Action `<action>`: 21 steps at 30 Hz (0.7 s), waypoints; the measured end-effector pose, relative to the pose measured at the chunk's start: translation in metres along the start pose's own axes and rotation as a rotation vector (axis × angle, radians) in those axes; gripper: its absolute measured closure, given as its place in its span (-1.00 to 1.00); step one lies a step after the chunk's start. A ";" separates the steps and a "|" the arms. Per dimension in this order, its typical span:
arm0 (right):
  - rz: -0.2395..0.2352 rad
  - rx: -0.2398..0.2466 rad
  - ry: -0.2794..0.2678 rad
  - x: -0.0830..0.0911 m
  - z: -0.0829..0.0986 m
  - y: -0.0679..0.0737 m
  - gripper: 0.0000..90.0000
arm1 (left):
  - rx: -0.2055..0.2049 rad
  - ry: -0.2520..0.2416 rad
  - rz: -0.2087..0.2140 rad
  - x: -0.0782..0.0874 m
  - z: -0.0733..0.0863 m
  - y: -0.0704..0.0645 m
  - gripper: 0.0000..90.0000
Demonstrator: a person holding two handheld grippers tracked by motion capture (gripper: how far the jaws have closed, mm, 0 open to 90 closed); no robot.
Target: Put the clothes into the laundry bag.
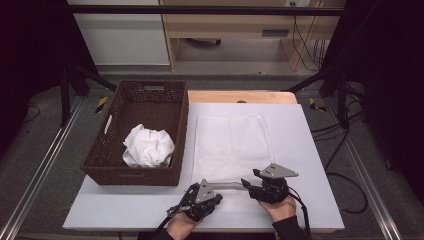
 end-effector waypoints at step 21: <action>0.011 0.112 0.137 -0.038 0.017 0.017 0.24 | -0.074 -0.002 -0.060 -0.003 0.004 -0.003 0.93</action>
Point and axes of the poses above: each handheld gripper's, and its own axes: x roughly backward along the jaws, z roughly out of its underside, y roughly to its left, the point moved 10 cm from there along -x, roughly forward along the jaws, and after that the axes turned 4 degrees about z, right-handed, at the moved point
